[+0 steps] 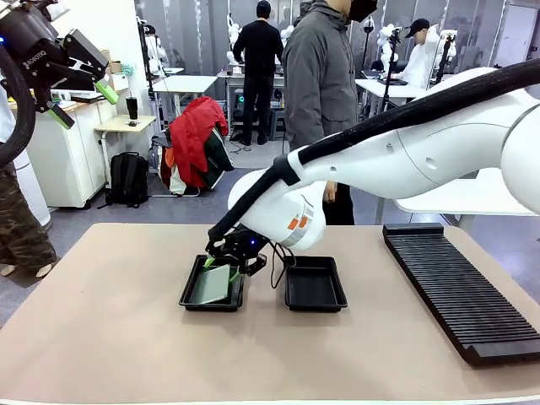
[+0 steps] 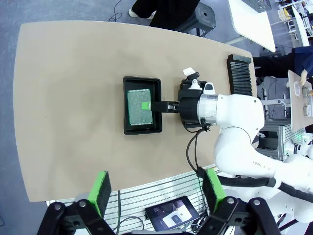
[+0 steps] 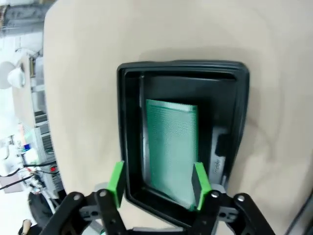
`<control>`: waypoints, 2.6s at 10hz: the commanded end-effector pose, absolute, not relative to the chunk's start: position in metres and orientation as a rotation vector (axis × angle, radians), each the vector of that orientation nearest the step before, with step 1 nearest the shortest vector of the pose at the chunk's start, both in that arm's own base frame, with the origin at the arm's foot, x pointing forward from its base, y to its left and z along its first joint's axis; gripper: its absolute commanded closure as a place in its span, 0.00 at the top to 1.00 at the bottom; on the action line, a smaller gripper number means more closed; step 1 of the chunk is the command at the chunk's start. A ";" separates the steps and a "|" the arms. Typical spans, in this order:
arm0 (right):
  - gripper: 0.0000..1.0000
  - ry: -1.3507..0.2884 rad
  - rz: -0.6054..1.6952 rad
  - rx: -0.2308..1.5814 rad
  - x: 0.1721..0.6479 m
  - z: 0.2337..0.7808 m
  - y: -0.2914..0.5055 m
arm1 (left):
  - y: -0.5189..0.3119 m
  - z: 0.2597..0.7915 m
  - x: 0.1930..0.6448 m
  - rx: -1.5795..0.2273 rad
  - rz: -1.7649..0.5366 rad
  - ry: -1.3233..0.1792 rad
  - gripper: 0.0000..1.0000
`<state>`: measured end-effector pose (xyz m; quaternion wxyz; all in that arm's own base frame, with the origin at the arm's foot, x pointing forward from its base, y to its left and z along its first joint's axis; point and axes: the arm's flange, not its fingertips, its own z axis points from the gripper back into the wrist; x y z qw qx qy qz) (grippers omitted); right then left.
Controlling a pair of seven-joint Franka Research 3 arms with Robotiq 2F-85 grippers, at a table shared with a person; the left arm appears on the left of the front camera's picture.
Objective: Inspect and transfer BCBs to ESD trays.
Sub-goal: Pick up the Blank PCB from the PCB Rack and place it in the left ESD tray, then pick up the ESD tray and place it on the left side of the table.
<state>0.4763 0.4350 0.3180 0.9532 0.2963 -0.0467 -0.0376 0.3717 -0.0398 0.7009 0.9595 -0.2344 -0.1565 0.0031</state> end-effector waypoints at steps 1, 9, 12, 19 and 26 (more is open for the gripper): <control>0.93 -0.077 -0.076 0.460 0.480 0.345 0.443 | -0.039 0.700 0.372 -0.478 0.008 -0.315 1.00; 1.00 -0.035 -0.056 0.185 0.473 0.403 0.425 | -0.039 0.700 0.372 -0.478 0.008 -0.315 1.00; 1.00 -0.026 -0.038 0.212 0.474 0.404 0.423 | -0.039 0.700 0.372 -0.478 0.008 -0.315 1.00; 1.00 -0.026 -0.038 0.212 0.474 0.404 0.423 | -0.039 0.700 0.372 -0.478 0.008 -0.315 1.00; 1.00 -0.026 -0.038 0.212 0.474 0.404 0.423 | -0.039 0.700 0.372 -0.478 0.008 -0.315 1.00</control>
